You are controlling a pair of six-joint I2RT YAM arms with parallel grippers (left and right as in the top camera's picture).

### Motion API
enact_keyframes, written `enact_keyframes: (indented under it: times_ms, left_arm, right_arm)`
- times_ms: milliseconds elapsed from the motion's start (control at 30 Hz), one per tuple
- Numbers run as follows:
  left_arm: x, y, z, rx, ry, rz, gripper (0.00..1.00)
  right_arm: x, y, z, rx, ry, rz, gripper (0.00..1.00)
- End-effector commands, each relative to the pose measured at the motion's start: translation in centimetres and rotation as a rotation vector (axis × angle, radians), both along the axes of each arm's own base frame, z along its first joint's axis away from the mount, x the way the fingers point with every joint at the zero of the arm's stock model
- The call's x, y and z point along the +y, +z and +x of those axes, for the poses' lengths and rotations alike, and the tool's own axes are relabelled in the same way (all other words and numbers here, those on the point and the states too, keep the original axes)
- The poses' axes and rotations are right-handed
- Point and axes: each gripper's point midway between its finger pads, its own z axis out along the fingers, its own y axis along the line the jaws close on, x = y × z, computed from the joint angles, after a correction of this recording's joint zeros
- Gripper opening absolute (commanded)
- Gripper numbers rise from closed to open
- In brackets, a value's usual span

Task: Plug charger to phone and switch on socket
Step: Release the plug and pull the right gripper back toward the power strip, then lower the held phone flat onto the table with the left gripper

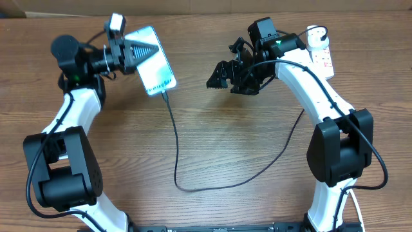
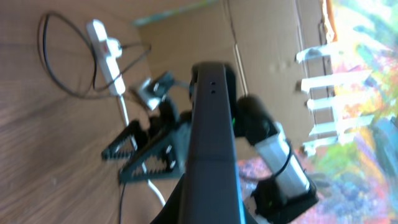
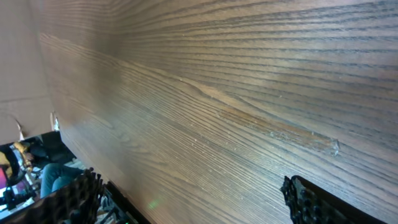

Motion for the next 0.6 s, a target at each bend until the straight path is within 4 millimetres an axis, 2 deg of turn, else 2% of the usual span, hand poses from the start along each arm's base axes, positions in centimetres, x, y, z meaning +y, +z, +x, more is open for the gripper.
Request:
enact_keyframes:
  times_ms: [0,100,200,400,567]
  left_arm:
    - [0.8,2.5,2.9,-0.008,0.142,-0.022,0.04]
    - [1.7,2.1,5.1,0.049,0.257,-0.022,0.04]
    - [1.6,1.0,6.1,0.086,0.306,0.018,0.04]
    - [-0.1,-3.2,5.6,0.122,0.301,0.193,0.04]
    - [-1.6,-6.5,4.5,0.088,0.282,0.376,0.04]
  right_arm:
    - [-0.1,1.7,-0.1,-0.047,0.006,-0.001,0.96]
    - [-0.3,1.6,-0.1,-0.043,0.003,-0.011,0.98]
    - [-0.5,1.4,-0.1,-0.044,-0.001,-0.027,0.99]
    - [-0.6,1.3,-0.3,-0.034,-0.001,-0.032,1.0]
    - [-1.0,1.0,-0.4,-0.029,-0.007,-0.057,1.0]
